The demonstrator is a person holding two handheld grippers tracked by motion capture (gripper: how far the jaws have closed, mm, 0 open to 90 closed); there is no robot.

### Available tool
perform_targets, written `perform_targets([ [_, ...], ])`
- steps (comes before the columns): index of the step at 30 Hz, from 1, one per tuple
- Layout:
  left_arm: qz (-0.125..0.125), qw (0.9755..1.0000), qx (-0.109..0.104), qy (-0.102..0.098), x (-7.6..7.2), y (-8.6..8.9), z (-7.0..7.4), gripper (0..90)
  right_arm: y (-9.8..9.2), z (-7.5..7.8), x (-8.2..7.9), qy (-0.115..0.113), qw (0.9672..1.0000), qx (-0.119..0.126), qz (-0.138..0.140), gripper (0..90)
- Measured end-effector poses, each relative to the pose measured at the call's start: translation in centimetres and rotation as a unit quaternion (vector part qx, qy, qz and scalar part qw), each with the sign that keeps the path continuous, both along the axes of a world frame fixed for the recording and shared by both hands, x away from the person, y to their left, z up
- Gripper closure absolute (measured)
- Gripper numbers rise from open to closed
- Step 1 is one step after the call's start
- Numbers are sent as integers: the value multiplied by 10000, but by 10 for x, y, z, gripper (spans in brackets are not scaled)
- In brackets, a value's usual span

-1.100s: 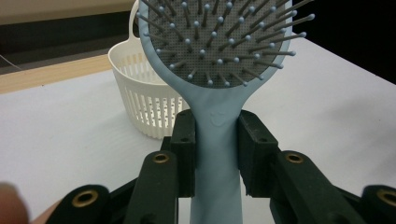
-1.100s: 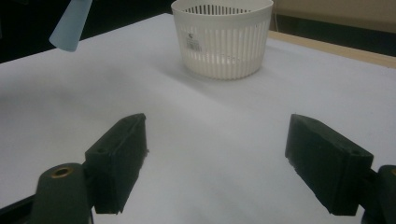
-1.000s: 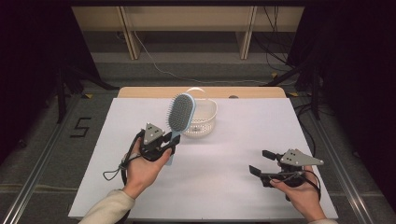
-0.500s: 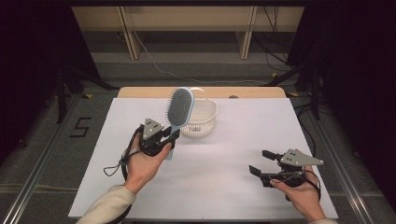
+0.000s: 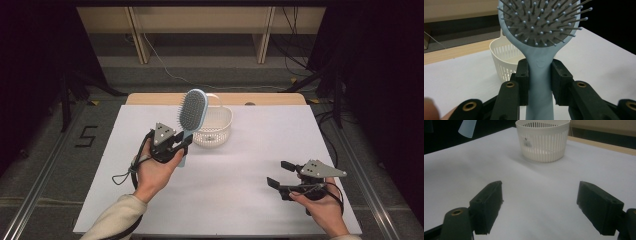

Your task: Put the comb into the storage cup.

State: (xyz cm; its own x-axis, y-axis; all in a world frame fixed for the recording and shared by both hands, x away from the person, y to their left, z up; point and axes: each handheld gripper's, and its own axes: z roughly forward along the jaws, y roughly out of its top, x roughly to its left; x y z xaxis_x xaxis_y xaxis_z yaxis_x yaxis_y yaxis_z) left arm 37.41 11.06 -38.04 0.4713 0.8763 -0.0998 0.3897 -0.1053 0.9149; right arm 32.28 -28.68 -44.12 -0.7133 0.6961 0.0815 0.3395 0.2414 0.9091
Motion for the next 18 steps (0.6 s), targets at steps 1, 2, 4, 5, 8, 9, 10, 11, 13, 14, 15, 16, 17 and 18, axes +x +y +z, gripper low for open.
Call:
perform_targets([
  [1,-5,10000,0,-9,1,0,0,698,0,0,0,-2,10000,3,-3,214],
  [2,6,10000,-17,-15,1,0,1,698,0,0,0,-3,10000,2,-3,213],
  [4,4,10000,-11,-27,2,0,2,697,0,0,0,2,10000,5,-14,214],
  [5,2,10000,-13,-25,2,0,2,697,0,0,0,2,10000,5,-14,214],
  [8,6,10000,-34,-26,3,0,3,698,-1,0,0,-4,10000,17,-9,214],
  [9,9,10000,-40,-29,4,0,3,698,-1,0,0,-4,10000,17,-9,214],
  [10,10,10000,-38,-33,4,0,3,698,-1,0,0,-3,10000,18,-11,214],
  [11,10,10000,-34,-38,4,0,3,697,-1,0,0,-3,10000,15,-14,214],
  [13,8,10000,-34,-44,5,0,4,697,-1,0,0,-4,10000,12,-14,214],
  [14,-1,10000,-33,-43,6,0,4,697,-1,0,0,-6,10000,12,-12,214],
  [15,0,10000,-34,-44,6,0,4,697,-1,0,0,-6,10000,12,-12,214],
  [16,3,10000,-44,-40,6,0,3,697,-1,0,0,0,10000,8,-9,213],
  [17,-2,10000,-50,-36,7,0,3,697,-1,0,0,0,10000,8,-9,213],
  [18,-8,10000,-46,-37,7,0,3,697,-1,0,0,4,10000,-5,-17,213],
])
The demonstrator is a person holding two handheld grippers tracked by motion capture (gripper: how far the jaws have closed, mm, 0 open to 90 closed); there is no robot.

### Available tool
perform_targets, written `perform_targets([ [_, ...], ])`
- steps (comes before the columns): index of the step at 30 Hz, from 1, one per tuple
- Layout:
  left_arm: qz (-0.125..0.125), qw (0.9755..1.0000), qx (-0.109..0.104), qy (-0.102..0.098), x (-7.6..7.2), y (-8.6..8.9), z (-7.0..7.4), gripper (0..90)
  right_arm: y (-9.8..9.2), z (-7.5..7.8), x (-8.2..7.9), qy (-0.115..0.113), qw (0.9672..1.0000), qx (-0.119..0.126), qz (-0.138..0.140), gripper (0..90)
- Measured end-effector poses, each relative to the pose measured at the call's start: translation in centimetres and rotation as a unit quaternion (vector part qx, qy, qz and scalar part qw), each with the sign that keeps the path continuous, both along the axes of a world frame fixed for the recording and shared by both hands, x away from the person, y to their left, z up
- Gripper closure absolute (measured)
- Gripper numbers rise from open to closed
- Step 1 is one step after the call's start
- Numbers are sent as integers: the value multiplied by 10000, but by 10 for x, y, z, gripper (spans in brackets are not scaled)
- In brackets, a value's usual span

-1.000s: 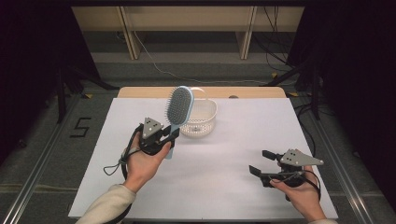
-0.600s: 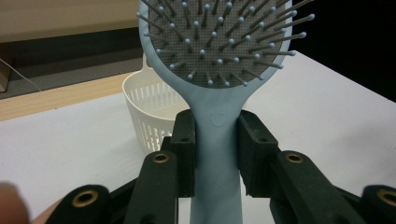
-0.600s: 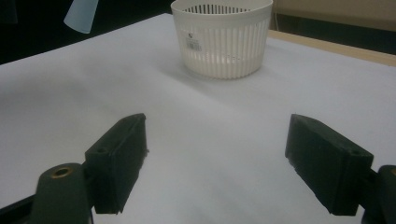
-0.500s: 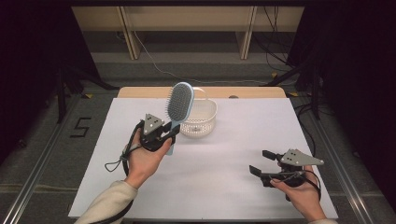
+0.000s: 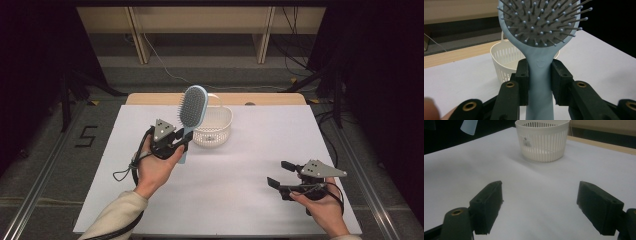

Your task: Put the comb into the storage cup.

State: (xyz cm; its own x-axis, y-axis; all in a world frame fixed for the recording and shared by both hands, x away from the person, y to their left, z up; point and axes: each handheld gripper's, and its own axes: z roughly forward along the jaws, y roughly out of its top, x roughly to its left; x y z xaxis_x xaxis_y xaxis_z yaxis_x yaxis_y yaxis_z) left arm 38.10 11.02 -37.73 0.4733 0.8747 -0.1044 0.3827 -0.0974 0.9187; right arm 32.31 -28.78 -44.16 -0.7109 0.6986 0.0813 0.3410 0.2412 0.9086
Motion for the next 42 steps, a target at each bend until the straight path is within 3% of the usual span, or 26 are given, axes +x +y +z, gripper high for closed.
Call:
perform_targets([
  [42,18,10000,5,-85,14,-4,6,698,-1,0,0,2,10000,16,-12,214],
])
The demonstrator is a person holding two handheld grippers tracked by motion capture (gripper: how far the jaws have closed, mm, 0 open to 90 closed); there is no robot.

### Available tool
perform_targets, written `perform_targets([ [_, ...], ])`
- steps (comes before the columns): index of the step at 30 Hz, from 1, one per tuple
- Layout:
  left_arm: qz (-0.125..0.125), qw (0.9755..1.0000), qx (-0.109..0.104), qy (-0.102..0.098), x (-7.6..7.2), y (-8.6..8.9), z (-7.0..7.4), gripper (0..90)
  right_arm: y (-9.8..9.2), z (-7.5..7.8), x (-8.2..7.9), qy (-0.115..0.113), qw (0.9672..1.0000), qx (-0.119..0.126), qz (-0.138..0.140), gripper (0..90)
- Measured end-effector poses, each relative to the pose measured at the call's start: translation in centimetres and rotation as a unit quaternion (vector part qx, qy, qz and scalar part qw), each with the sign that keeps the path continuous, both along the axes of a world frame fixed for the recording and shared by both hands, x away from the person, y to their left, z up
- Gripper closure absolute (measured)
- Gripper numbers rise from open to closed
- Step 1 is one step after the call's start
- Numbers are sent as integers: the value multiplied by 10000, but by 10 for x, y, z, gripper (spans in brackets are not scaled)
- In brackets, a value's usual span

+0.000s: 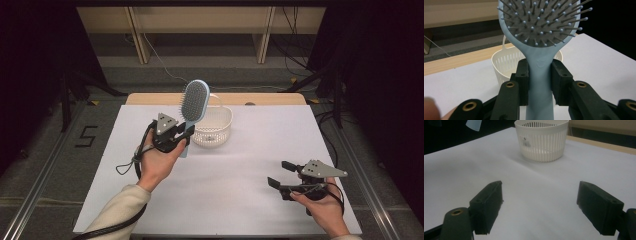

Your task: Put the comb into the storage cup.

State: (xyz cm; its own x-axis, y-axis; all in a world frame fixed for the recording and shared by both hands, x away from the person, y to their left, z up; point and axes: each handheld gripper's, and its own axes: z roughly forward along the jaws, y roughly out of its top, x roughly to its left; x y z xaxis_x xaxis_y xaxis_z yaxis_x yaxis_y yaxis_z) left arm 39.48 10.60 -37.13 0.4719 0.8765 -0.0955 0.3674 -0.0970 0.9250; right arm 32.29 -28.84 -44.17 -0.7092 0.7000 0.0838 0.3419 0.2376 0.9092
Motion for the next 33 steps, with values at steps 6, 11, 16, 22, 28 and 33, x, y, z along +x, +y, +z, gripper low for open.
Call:
perform_targets([
  [6,15,10000,-11,-16,3,0,2,697,0,0,0,4,10000,-3,7,214],
  [11,13,10000,-8,-24,4,-2,2,697,0,0,0,3,10000,-7,-8,214],
  [16,16,10000,-28,-27,6,-2,3,697,0,0,0,-7,10000,-6,-6,214],
  [22,22,10000,-16,-32,8,-2,4,697,0,0,0,-7,10000,-1,-2,213],
  [28,20,10000,-10,-29,10,-3,4,697,0,0,0,-5,10000,2,-6,214],
  [33,23,10000,-7,-24,12,-3,4,697,0,1,0,0,10000,9,-7,213],
])
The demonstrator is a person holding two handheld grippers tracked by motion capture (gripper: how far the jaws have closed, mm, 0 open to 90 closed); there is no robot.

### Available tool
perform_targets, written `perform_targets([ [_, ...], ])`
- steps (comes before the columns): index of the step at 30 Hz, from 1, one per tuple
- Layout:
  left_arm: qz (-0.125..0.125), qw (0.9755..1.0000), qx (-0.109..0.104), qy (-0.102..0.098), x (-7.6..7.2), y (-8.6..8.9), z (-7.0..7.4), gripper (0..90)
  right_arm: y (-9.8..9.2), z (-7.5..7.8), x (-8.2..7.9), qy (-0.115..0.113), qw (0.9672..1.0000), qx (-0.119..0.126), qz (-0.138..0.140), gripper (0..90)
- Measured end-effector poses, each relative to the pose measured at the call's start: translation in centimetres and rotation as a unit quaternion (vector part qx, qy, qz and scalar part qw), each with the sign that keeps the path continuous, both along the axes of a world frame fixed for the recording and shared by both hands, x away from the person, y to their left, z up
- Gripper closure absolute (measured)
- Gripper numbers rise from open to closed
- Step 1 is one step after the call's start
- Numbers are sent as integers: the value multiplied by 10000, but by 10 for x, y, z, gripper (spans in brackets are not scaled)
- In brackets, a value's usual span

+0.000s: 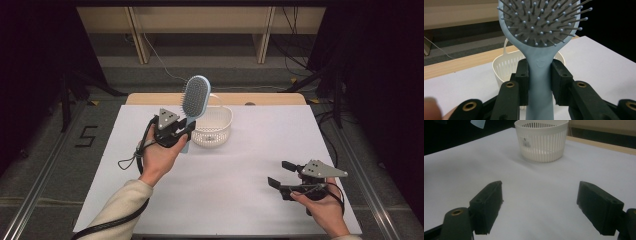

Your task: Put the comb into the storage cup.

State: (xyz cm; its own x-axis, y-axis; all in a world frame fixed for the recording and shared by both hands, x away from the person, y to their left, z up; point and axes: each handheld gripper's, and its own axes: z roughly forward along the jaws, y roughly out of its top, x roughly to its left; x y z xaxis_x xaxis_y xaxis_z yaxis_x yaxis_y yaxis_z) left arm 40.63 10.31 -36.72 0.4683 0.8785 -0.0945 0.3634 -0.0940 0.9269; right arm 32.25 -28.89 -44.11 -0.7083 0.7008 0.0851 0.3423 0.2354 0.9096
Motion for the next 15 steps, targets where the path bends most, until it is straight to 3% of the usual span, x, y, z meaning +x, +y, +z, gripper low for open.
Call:
perform_targets([
  [15,39,10000,-31,1,5,1,1,697,0,0,0,-11,10000,-6,2,214],
])
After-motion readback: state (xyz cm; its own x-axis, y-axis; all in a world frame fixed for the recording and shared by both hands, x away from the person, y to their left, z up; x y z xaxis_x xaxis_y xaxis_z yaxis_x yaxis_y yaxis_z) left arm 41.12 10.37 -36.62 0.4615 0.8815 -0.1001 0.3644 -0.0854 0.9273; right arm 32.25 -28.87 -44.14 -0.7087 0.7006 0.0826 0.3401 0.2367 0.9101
